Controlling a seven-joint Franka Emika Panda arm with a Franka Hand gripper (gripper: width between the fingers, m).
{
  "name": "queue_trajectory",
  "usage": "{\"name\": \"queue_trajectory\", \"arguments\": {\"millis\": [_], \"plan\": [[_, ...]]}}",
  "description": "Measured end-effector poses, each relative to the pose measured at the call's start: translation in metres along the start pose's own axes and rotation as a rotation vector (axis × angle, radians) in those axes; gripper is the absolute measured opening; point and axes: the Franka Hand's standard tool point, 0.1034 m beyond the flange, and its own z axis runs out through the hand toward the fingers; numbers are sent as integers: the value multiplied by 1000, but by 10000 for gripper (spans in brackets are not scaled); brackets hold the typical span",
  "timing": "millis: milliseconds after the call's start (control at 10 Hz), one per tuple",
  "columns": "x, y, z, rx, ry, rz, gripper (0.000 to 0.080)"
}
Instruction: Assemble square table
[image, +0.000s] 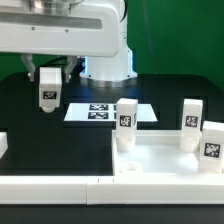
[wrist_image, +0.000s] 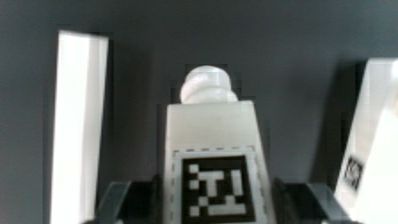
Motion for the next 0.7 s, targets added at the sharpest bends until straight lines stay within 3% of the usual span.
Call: {"name": "queue_trajectory", "arguments": {"millis": [100,200,400,500,600,700], "plan": [[8,-10,-1,9,50,46,284],[27,-29,-6,31,117,88,284],[58,-53,-18,68,268,163,284],[67,-54,-23,66,333,161,284],[63,-43,-21,13,402,151,284],[59,-40,-18,-11,428,151,284]]}}
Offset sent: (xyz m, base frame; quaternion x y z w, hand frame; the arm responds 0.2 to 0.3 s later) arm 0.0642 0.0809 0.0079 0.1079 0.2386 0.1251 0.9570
